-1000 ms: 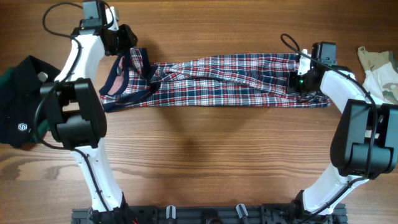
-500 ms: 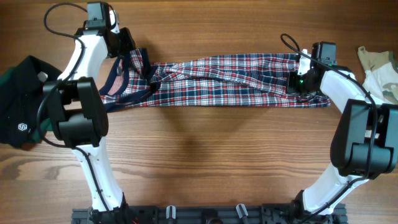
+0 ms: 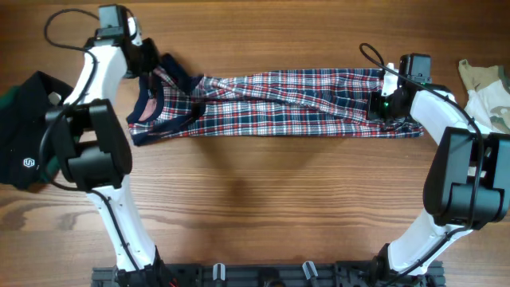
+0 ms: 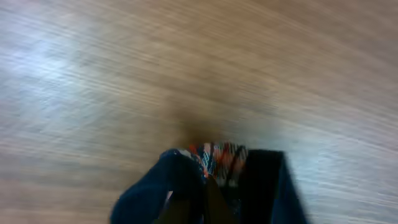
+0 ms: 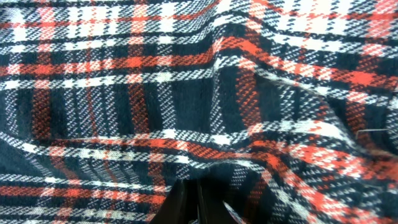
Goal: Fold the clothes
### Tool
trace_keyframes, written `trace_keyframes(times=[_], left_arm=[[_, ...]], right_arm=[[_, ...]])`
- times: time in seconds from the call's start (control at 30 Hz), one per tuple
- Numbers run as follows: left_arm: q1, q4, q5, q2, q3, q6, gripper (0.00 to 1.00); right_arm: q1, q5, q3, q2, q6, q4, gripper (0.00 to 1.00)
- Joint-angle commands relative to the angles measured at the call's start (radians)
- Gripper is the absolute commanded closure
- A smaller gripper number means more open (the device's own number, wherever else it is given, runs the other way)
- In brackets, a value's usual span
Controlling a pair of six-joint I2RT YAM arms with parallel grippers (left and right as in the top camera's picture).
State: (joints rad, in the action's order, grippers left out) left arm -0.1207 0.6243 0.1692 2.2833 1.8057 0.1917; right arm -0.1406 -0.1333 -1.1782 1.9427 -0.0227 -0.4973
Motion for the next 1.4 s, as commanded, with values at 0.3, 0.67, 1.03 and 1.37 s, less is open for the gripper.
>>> trace_keyframes(times=[0.3,0.67,1.03,1.37], left_arm=[[-0.063,0.089,-0.065,-0.06,0.013,-0.005,0.66],[0.116,0.035,-0.154,-0.207,0.012,-0.066,0.49],[0.146,0.002,-0.406,-0.068,0.012,-0.167,0.56],[0.144,0.014,-0.374,-0.004,0.012,-0.297,0.55]], right_arm=[[0.001,0.037,0.042,0.031,0.008,-0.008,0.94],[0.002,0.036,0.042,0.031,0.026,0.003,0.93],[0.002,0.037,0.042,0.031,0.026,0.0,0.93],[0.002,0.037,0.042,0.031,0.026,0.004,0.94]])
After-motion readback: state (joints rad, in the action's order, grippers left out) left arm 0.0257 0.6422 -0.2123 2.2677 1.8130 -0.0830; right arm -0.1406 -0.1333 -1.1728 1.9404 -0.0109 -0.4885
